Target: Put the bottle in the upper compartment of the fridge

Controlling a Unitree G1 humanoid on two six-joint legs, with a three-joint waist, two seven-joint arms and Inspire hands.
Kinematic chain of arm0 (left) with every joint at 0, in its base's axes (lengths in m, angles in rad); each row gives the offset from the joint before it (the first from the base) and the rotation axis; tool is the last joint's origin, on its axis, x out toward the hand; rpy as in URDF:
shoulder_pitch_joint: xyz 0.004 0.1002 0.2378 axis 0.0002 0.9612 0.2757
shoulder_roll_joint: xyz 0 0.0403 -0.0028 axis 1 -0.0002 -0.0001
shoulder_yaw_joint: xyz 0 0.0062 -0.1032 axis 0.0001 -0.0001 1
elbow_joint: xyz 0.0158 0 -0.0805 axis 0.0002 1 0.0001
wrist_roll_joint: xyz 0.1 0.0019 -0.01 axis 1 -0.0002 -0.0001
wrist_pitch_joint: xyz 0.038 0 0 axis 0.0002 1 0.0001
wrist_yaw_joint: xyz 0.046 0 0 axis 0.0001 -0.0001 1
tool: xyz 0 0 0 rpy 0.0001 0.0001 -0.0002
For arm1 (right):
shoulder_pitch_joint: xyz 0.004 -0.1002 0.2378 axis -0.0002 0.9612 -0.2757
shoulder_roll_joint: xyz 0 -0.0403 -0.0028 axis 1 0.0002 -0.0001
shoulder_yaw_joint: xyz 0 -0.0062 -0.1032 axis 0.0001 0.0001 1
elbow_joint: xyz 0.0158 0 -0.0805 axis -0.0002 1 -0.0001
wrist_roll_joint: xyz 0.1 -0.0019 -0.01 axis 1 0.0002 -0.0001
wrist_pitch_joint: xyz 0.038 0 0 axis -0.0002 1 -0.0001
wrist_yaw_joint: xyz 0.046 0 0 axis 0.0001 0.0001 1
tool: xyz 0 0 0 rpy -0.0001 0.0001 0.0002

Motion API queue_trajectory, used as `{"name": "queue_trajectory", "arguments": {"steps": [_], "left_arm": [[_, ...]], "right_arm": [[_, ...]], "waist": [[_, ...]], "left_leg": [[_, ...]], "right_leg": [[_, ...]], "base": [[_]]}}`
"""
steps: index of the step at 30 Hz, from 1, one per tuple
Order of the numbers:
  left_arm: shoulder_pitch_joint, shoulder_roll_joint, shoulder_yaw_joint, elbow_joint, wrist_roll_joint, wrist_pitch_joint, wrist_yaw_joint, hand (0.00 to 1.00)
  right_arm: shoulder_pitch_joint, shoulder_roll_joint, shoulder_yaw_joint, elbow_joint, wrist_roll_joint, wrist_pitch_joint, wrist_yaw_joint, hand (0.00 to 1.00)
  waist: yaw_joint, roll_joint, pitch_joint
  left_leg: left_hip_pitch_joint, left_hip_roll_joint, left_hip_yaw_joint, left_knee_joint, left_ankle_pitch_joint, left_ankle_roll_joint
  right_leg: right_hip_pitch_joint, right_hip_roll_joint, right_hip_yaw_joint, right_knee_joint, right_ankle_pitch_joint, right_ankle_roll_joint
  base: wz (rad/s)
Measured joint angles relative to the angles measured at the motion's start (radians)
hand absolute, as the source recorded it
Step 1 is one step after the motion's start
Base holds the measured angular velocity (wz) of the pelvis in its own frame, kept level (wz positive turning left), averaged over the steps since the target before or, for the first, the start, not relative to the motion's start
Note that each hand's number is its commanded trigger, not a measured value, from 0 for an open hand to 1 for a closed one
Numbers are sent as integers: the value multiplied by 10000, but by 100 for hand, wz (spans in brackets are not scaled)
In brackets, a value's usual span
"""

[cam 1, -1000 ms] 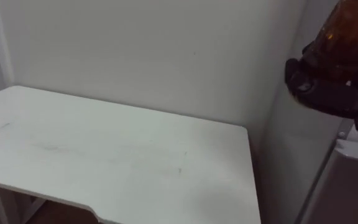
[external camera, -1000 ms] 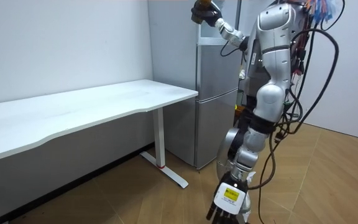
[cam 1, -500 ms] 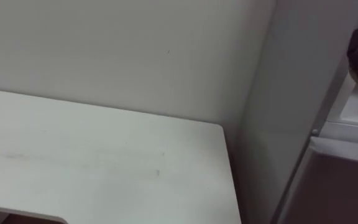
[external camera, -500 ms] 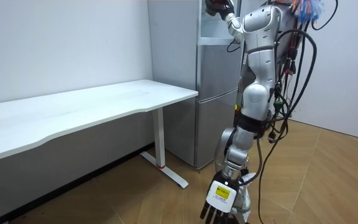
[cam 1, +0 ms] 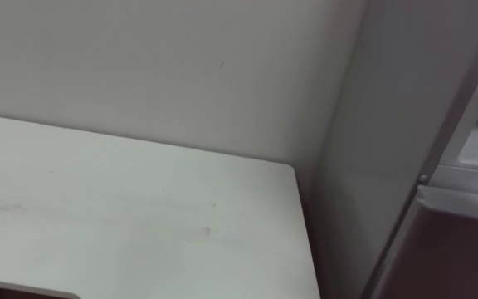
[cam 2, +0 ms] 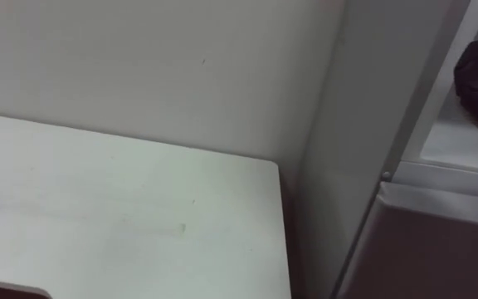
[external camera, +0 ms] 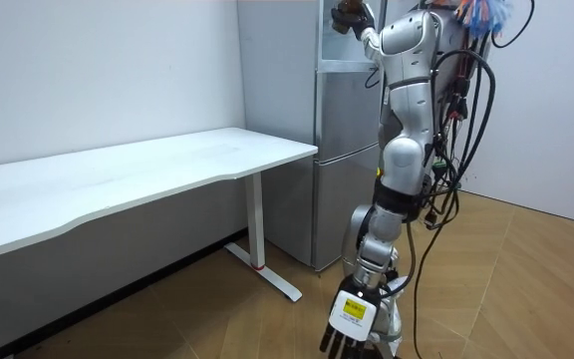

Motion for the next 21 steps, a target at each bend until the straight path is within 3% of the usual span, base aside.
{"name": "queue_trajectory", "arguments": {"steps": [6,11,16,21], "left_arm": [[8,-9,113,-84,19,0,-77,0],[51,-40,485,-84,48,2,-92,0],[172,-83,855,-91,726,85,-104,0],[241,-79,949,-82,897,299,-99,0]], "right_arm": [[-171,-178,-125,1713,1560,0,12,100],[-514,-224,-129,2749,2114,333,7,100],[-1161,-943,-118,3868,2347,687,-33,100],[-1704,-1479,-110,4535,2333,755,-165,100]], "waist": [[56,32,5],[48,182,-65],[79,137,-43],[141,13,8]], "left_leg": [[3,0,-140,19,1,-1],[-34,-23,-143,6,0,-2],[-90,-29,-163,7,2,-1],[-139,-17,-178,8,2,-4]], "right_leg": [[134,42,108,-159,1,5],[39,12,140,-53,-39,62],[-61,-23,107,74,-73,51],[-74,-4,87,16,-73,51]], "base": [[7],[0],[0],[0]]}}
